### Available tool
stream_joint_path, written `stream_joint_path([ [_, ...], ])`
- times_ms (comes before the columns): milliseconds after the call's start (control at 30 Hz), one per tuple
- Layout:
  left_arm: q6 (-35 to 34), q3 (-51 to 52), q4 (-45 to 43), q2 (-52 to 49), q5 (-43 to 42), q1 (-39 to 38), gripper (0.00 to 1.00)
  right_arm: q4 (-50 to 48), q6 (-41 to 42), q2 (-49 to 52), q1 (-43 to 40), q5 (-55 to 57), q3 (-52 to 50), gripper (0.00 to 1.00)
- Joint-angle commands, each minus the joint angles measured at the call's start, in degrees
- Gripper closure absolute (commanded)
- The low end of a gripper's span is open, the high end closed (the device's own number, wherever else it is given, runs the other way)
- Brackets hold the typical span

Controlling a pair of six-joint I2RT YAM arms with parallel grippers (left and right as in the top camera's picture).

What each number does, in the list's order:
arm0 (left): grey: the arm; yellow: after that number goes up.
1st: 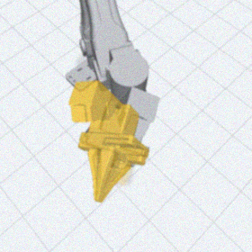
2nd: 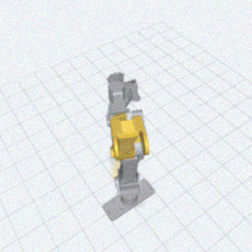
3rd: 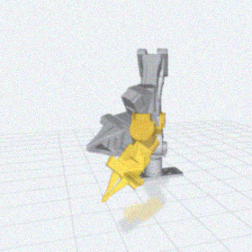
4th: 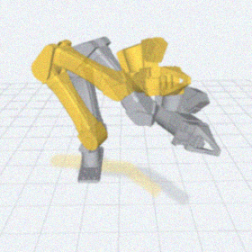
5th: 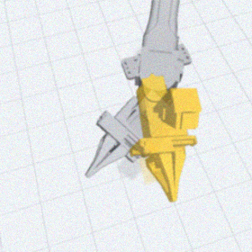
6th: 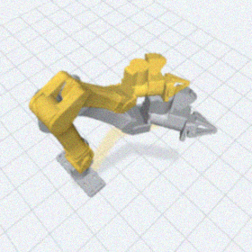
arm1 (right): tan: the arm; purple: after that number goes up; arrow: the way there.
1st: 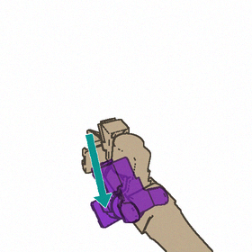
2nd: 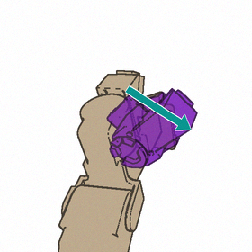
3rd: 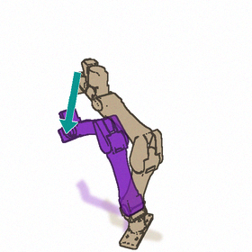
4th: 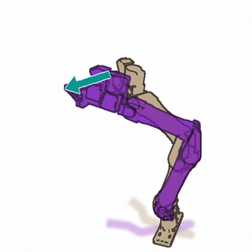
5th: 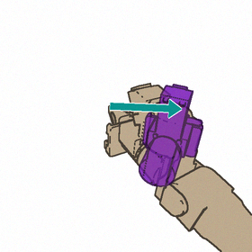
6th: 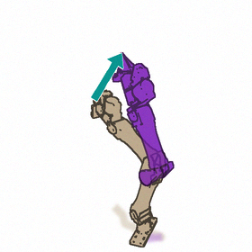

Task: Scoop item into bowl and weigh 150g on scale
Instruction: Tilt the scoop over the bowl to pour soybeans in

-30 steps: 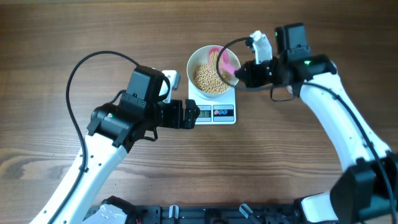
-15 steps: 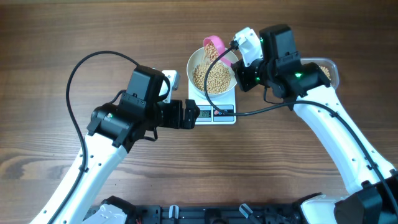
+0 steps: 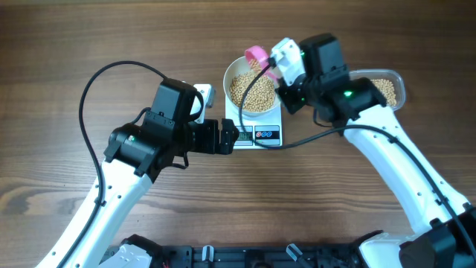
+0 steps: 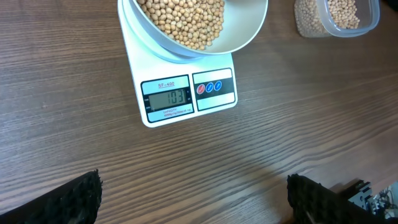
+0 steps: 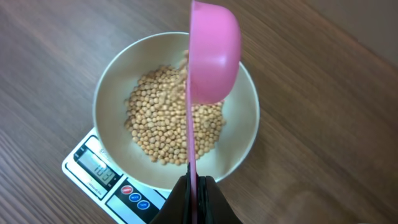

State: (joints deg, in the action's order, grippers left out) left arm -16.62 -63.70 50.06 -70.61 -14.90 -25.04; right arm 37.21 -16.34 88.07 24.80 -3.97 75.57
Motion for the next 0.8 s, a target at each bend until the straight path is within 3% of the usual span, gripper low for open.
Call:
stream_joint_path([
  [0,1.2,0.2,-0.1,-0.2,-0.5,-0.3,0.0,-0.1,-3.3,-0.9,2.5,7.5,0.9,0.96],
  [333,1.2,0.2,-0.1,-0.2,-0.5,-0.3,0.0,-0.2,-10.7,-0.9,7.2,17.9,0.9,0.96],
  [633,1.2,0.2,-0.1,-0.2,-0.5,-0.3,0.0,-0.2,-9.6,-0.9,9.1,18.5,0.9,0.96],
  [767,1.2,0.2,-0.1,-0.2,-0.5,-0.3,0.0,-0.2,-5.2,-0.9,9.1,18.5,0.9,0.96],
])
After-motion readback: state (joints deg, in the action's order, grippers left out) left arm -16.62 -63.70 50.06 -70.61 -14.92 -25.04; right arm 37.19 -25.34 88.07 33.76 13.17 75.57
